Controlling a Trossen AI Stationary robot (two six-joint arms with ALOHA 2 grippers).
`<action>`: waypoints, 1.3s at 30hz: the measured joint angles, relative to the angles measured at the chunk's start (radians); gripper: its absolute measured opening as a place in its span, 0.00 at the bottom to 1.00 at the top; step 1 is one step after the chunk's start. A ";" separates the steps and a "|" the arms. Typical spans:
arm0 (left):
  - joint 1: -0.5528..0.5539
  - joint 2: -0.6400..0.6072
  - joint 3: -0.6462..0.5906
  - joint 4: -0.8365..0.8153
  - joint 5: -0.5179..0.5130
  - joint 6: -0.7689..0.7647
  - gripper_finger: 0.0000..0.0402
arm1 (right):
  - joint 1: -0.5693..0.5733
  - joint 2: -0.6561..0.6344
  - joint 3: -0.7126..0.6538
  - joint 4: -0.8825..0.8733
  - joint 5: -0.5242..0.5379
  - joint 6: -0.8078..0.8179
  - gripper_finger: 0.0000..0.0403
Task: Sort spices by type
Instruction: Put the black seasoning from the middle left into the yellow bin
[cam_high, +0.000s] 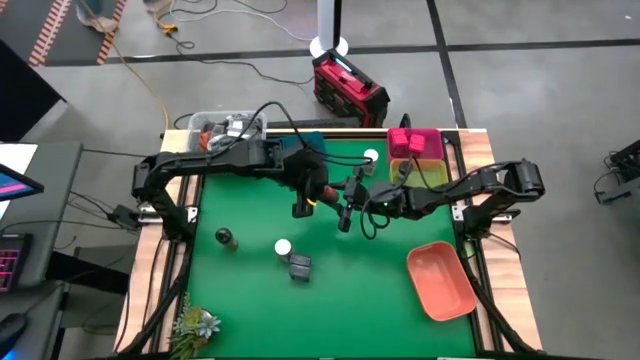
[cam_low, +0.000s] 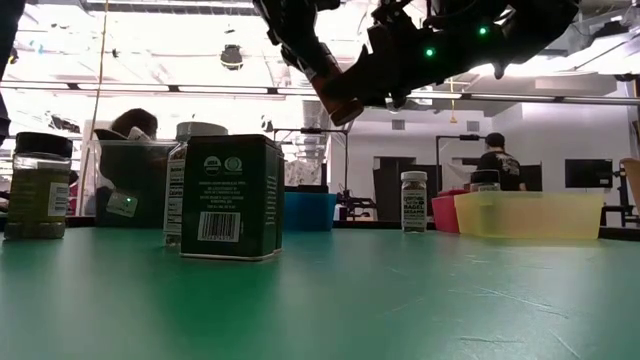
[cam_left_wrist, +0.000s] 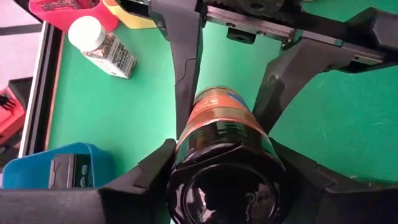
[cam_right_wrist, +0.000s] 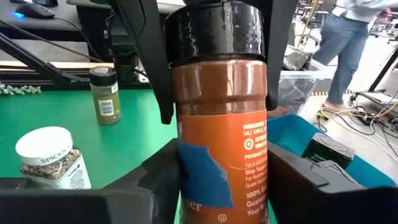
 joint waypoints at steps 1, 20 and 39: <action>0.000 0.000 0.000 0.000 0.000 -0.001 0.50 | 0.000 0.000 0.000 -0.001 0.000 -0.001 0.52; -0.001 -0.002 0.138 -0.099 -0.018 -0.061 0.69 | -0.020 -0.005 0.000 -0.064 0.010 0.022 0.50; -0.081 -0.254 -0.370 0.472 -0.136 -0.051 0.66 | -0.020 -0.291 -0.283 0.219 0.028 0.018 0.51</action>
